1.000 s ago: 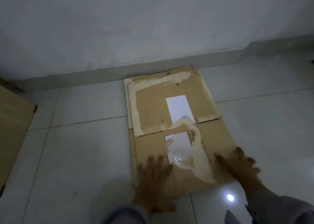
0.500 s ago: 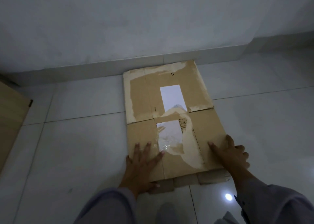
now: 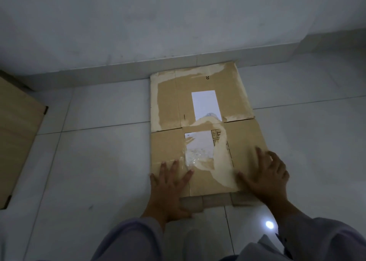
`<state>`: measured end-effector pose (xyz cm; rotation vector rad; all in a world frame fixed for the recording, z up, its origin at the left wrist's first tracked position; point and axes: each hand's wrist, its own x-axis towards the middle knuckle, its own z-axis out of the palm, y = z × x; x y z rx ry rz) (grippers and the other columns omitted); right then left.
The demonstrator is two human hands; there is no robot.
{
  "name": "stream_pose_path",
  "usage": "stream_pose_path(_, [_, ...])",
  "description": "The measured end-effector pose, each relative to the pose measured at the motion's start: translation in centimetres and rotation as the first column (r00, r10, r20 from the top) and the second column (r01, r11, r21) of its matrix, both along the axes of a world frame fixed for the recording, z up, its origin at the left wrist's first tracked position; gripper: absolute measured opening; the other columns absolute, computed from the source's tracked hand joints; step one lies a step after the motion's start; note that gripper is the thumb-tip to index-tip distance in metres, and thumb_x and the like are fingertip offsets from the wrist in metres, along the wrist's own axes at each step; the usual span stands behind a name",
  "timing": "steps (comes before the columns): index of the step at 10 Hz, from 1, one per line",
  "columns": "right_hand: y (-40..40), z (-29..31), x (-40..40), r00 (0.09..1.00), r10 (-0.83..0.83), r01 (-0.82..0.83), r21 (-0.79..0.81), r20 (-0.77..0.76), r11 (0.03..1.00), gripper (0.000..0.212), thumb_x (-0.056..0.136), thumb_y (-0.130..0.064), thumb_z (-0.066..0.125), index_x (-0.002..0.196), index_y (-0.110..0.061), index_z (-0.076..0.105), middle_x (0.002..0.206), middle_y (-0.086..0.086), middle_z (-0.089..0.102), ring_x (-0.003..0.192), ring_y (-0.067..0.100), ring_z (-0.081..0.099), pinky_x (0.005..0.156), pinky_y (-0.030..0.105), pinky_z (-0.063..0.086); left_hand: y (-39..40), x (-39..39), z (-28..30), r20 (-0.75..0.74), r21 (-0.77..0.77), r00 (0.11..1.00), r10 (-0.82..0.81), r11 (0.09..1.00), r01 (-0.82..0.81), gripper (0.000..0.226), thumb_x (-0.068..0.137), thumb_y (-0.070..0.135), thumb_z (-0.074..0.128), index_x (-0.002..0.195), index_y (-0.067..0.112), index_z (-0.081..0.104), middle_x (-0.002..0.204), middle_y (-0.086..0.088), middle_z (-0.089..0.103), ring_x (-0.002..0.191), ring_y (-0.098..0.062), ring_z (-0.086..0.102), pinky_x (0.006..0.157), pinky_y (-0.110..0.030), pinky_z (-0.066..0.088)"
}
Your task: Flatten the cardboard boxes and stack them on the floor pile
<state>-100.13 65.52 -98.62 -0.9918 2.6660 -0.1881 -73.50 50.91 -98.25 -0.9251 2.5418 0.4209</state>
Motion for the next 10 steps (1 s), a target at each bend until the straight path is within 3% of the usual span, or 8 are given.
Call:
stream_pose_path(1, [1.4,-1.0,0.1,0.866,0.498,-0.493,0.085,-0.052,0.866,0.122,0.054,-0.098,0.041,0.154,-0.032,0.015,0.161,0.011,0.006,0.145,0.044,0.004,0.108,0.073,0.007,1.7,-0.5,0.0,-0.022,0.020,1.000,0.001,1.000,-0.001,0.129,0.052,0.085,0.061,0.137,0.052,-0.031,0.151,0.002,-0.041,0.138,-0.039,-0.034,0.107,-0.071,-0.004])
stream_pose_path(2, [2.0,-1.9,-0.3,0.741,0.671,-0.662,0.190,0.025,0.725,0.130,0.049,-0.101,0.039,0.155,-0.031,0.010,0.163,0.012,-0.004,0.146,0.044,-0.009,0.107,0.076,0.006,2.1,-0.6,-0.6,-0.025,-0.030,1.000,-0.004,1.000,0.003,0.127,0.058,0.080,0.061,0.139,0.049,-0.031,0.151,0.000,-0.042,0.136,-0.041,-0.036,0.106,-0.074,-0.006])
stream_pose_path(4, [1.8,-2.0,-0.6,0.733,0.677,-0.673,0.207,0.061,0.710,0.123,0.056,-0.099,0.039,0.155,-0.031,0.012,0.163,0.013,0.001,0.146,0.043,-0.006,0.105,0.075,0.010,0.9,-0.4,-1.1,0.017,-0.096,0.998,-0.063,0.993,0.064,0.115,0.053,0.094,0.038,0.151,0.040,0.015,0.160,-0.012,0.016,0.138,-0.051,0.024,0.086,-0.078,0.035])
stream_pose_path(6, [1.3,-2.0,-0.5,0.774,0.626,-0.630,0.218,0.096,0.745,0.117,0.059,-0.099,0.032,0.151,-0.041,-0.010,0.159,0.001,-0.026,0.143,0.035,-0.028,0.109,0.070,-0.009,-1.2,-0.4,-1.3,-0.023,-0.105,0.995,-0.102,0.990,0.099,0.100,0.067,0.082,0.046,0.139,0.059,-0.020,0.156,0.000,-0.027,0.142,-0.048,-0.016,0.102,-0.077,0.009])
stream_pose_path(7, [0.5,-2.1,0.6,0.837,0.541,-0.547,0.188,0.089,0.816,0.100,0.070,-0.093,0.028,0.145,-0.048,-0.021,0.157,-0.002,-0.029,0.139,0.029,-0.037,0.109,0.068,-0.013,-1.4,-1.2,-0.3,0.098,-0.092,0.992,-0.081,0.992,0.090,0.101,0.076,0.069,0.055,0.136,0.057,-0.026,0.156,-0.006,-0.031,0.139,-0.050,-0.023,0.106,-0.072,-0.002])
stream_pose_path(8, [-0.3,-0.9,1.0,0.841,0.519,-0.540,0.275,0.151,0.796,0.099,0.074,-0.086,0.033,0.138,-0.049,-0.033,0.153,0.000,-0.037,0.137,0.031,-0.038,0.110,0.067,-0.013,-0.9,-1.9,0.7,0.141,-0.094,0.988,-0.066,0.992,0.079,0.101,0.078,0.060,0.061,0.141,0.050,-0.018,0.156,-0.010,-0.028,0.140,-0.052,-0.019,0.106,-0.072,-0.003])
stream_pose_path(9, [-1.8,2.2,0.3,0.836,0.486,-0.547,0.336,0.254,0.766,0.104,0.076,-0.075,0.053,0.149,-0.045,-0.015,0.160,0.003,-0.022,0.145,0.035,-0.019,0.114,0.062,0.002,-1.5,-2.6,2.1,0.218,-0.039,0.973,-0.075,0.996,0.085,0.102,0.080,0.051,0.065,0.148,0.041,-0.010,0.158,-0.013,-0.022,0.142,-0.051,-0.009,0.108,-0.069,0.005])
stream_pose_path(10, [-4.3,5.5,0.0,0.845,0.430,-0.522,0.323,0.317,0.789,0.091,0.080,-0.067,0.057,0.153,-0.030,0.016,0.158,0.007,0.018,0.142,0.031,0.022,0.113,0.047,0.027,-2.5,-3.8,4.7,0.214,0.008,0.973,-0.091,0.996,0.092,0.093,0.081,0.050,0.064,0.151,0.025,0.008,0.158,-0.015,0.009,0.141,-0.040,0.017,0.110,-0.060,0.016])
